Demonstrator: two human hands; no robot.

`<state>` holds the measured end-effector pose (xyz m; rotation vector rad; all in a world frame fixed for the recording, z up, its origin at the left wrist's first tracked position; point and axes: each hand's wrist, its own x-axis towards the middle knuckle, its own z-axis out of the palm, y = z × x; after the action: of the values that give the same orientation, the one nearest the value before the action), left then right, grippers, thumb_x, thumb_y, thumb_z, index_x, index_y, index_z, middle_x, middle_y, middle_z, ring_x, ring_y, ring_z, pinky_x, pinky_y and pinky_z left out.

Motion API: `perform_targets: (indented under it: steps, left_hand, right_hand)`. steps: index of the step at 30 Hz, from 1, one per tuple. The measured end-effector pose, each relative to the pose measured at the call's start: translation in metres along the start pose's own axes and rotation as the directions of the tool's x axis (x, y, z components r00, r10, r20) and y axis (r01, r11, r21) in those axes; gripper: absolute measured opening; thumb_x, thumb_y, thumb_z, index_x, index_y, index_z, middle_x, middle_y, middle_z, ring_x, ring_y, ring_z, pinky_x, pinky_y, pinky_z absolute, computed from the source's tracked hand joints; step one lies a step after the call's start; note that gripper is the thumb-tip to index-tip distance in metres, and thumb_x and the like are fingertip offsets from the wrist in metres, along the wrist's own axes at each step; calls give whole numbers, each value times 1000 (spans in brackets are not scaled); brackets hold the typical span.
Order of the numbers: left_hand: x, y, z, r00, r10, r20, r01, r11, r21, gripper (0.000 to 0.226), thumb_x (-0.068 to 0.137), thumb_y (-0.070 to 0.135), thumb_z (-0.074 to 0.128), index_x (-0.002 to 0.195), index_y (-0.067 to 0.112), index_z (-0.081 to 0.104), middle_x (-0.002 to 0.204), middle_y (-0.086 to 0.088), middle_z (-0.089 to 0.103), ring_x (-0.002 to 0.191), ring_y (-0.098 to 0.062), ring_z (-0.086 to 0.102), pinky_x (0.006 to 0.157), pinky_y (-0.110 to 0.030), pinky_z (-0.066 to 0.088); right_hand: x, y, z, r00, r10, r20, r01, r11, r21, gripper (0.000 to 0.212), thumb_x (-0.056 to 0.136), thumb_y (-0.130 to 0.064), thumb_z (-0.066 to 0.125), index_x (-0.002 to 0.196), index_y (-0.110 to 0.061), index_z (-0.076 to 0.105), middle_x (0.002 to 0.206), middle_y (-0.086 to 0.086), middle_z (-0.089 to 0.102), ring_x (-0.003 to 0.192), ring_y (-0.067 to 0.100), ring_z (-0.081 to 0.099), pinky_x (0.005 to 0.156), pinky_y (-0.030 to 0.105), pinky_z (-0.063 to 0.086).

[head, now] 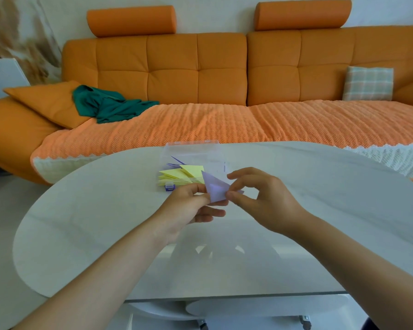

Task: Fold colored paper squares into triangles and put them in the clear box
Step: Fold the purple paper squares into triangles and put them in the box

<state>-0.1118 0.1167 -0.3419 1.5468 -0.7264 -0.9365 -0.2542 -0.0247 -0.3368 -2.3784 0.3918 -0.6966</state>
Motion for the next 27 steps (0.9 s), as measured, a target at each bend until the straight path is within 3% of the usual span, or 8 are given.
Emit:
perform_targets:
  steps: [3,6,9,13,17,19,22,27]
  left_hand:
    - [-1,-1,0,998,33,55,-34,999,30,23,97,26,60,119,25,66,107,2,77,96,-21,75,80,-29,54]
    - [-1,0,0,995,34,94,-37,999,21,28,93,24,56,117,22,69,109,-1,76,100,-21,73,82,-34,54]
    - [0,1,4,998,59,33,-58,998,-35,38,83,33,53,111,18,73,108,-6,75,97,-22,72,76,-37,58]
    - [1,-4,7,965,201,-166,-189,978,89,16,97,24,63,102,14,74,92,-8,77,83,-24,75,66,-29,60]
    - [0,-5,9,965,217,-149,-203,974,103,18,101,16,56,103,10,72,90,-5,78,82,-22,76,63,-24,58]
    - [0,-4,9,969,217,-121,-205,973,104,18,101,15,55,104,9,72,92,-5,78,83,-21,76,65,-24,58]
    - [-1,-4,9,969,220,-110,-208,972,110,17,99,12,57,102,7,73,91,-6,77,82,-18,74,66,-25,58]
    - [-2,4,-1,940,325,-103,-308,939,150,29,92,-1,64,114,17,67,86,-11,76,76,-17,71,65,-27,58]
  right_hand:
    - [4,1,0,980,198,39,-201,973,115,14,88,-37,71,75,-32,73,79,-16,72,73,-5,61,62,8,42]
    - [7,0,-4,964,262,49,-267,944,196,13,86,-31,74,74,-27,74,67,-7,71,55,1,58,49,14,42]
    - [6,-3,-6,966,251,61,-258,946,198,8,85,-27,76,77,-26,75,68,-7,72,62,10,64,55,20,49]
    - [5,-4,-5,967,245,69,-254,941,225,5,86,-26,75,82,-25,71,71,-3,72,62,15,66,55,21,48]
    - [6,-1,-4,964,252,79,-264,933,246,9,88,-29,74,95,-31,70,72,-8,73,60,4,62,55,18,47]
    - [7,0,-6,959,270,85,-283,931,231,4,88,-30,73,86,-30,77,70,-5,72,59,3,60,54,18,45]
    - [8,2,-9,953,282,107,-300,924,239,15,87,-28,72,74,-29,78,64,-6,70,56,-1,59,48,13,42]
    - [10,5,-17,934,276,227,-328,915,237,13,87,-29,75,75,-29,79,73,-5,74,61,4,62,63,25,51]
